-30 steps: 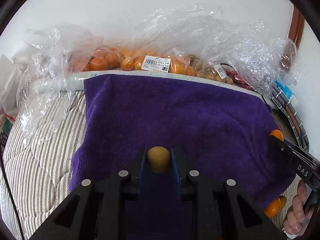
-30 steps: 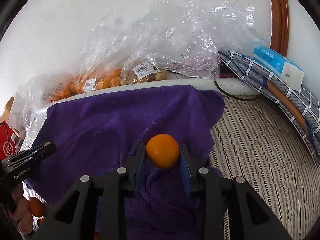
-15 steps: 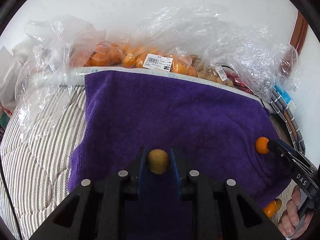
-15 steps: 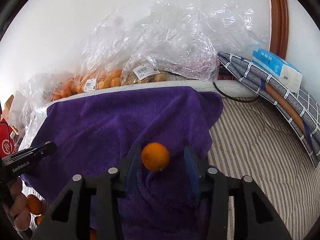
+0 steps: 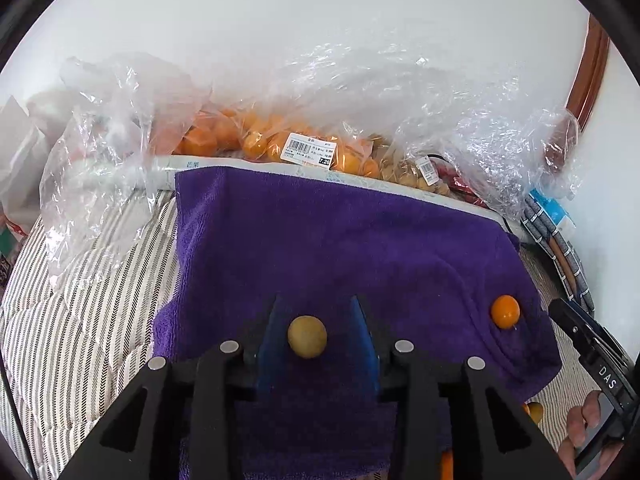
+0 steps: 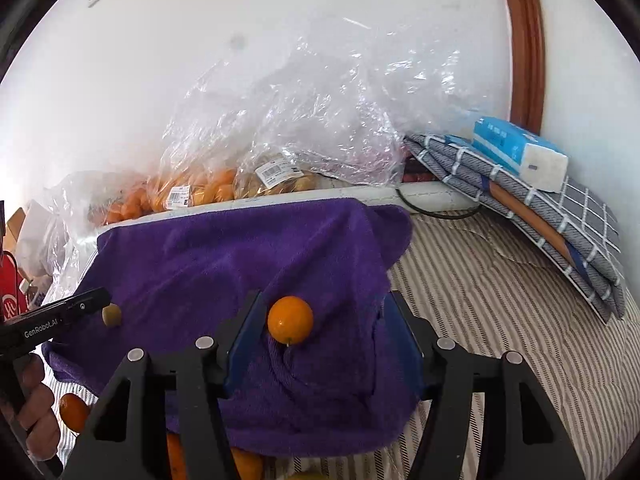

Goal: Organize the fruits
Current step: 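Lower the fruits onto the towel and open both grippers, then grasp a large orange with the left gripper while the right gripper grasps another orange, then carry both held oranges over the purple towel, then lower the oranges onto the towel and open both grippers, then grasp the red tomato with the left gripper while the right gripper holds the yellow fruit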

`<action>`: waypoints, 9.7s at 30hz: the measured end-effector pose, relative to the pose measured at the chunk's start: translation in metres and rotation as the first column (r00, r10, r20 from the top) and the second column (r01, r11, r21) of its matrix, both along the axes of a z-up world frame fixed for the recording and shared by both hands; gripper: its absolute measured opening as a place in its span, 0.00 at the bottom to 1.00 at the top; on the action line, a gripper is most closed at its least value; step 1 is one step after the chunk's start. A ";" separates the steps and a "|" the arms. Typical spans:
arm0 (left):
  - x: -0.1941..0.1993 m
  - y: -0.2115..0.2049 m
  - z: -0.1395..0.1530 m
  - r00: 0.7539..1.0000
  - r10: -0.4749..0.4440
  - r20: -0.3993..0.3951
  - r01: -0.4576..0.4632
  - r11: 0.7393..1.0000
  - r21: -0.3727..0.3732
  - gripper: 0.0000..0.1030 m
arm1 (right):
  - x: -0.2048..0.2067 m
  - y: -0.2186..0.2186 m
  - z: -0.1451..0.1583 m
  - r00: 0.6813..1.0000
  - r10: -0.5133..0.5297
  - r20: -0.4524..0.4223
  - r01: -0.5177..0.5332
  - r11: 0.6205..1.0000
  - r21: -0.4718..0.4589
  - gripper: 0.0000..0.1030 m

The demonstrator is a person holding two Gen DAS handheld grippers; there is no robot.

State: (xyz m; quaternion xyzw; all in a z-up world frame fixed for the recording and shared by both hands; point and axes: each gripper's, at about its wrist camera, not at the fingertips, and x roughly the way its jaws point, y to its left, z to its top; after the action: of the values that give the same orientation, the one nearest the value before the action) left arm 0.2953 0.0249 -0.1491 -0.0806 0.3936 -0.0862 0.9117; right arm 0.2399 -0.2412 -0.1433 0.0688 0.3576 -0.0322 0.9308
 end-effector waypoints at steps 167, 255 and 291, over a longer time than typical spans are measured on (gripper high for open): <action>-0.014 0.032 -0.018 0.985 0.144 0.095 -0.142 0.990 -0.023 0.37 | 0.006 -0.002 -0.021 0.989 0.148 0.000 -0.148 0.987 0.060 0.31; -0.138 -0.006 -0.037 0.962 -0.270 -0.052 0.273 0.960 0.068 0.46 | -0.106 0.008 -0.035 0.992 0.075 -0.106 -0.070 0.997 0.045 0.26; -0.143 0.028 -0.026 0.990 -0.133 0.049 0.136 0.990 -0.049 0.22 | -0.107 0.008 -0.035 0.992 0.075 -0.101 -0.071 0.996 0.045 0.26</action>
State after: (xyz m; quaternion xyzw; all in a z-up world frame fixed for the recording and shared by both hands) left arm 0.1527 0.0528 -0.1750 -0.0755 0.3749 -0.1595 0.9101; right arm 0.1325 -0.2328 -0.1784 0.0729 0.4079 0.0058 0.9101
